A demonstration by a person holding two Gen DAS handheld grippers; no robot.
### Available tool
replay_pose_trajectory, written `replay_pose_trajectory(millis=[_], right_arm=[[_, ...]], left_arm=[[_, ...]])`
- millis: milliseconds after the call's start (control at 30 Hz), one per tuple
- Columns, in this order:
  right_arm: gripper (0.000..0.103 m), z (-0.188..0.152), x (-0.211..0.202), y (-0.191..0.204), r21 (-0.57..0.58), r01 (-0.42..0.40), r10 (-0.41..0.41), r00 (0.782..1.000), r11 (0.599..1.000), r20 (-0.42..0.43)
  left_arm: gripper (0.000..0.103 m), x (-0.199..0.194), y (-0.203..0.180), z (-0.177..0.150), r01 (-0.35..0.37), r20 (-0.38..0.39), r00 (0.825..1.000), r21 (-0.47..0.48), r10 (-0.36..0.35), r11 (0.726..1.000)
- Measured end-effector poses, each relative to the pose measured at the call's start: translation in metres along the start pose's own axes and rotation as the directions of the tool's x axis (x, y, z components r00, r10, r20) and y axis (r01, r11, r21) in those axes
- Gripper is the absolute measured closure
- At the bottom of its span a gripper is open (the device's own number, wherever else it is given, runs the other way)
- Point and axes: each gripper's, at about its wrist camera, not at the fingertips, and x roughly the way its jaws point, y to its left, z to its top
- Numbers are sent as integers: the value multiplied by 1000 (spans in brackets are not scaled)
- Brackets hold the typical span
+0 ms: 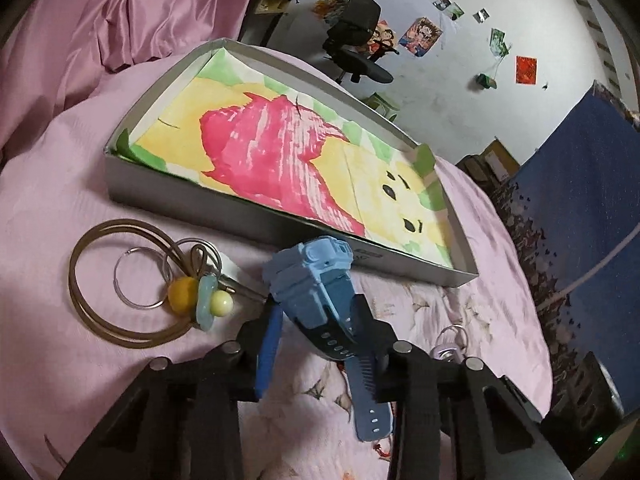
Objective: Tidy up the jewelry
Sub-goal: 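Grasp the blue smartwatch with the left tool while the right tool grasps the grey watch frame, then carry the watch with the left tool into the tray while the right tool drops the grey frame there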
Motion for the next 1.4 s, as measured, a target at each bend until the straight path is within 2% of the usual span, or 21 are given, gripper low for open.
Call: replay_pose_trajectory(millis=[300, 600, 800, 1067, 1200, 1400], right_arm=[[54, 0, -1, 1, -4, 12, -12, 1000, 1000, -7], [54, 7, -24, 3, 1, -33, 32, 994, 999, 102], [54, 34, -26, 1, 2, -57, 57, 988, 998, 140], [54, 99, 22, 5, 14, -87, 84, 984, 996, 158], [54, 115, 61, 10, 34, -93, 89, 990, 995, 113], [54, 120, 98, 20, 15, -51, 50, 998, 999, 36]], left_arm=[[82, -12, -14, -2, 14, 24, 1000, 55, -15, 998], [83, -38, -35, 12, 11, 69, 997, 156, -22, 988], [83, -50, -40, 34, -6, 116, 993, 187, -16, 982], [83, -47, -16, 78, -82, 225, 973, 125, 52, 989], [83, -33, 2, 88, -104, 225, 971, 90, 81, 991], [82, -8, 25, 92, -122, 179, 977, 41, 113, 992]])
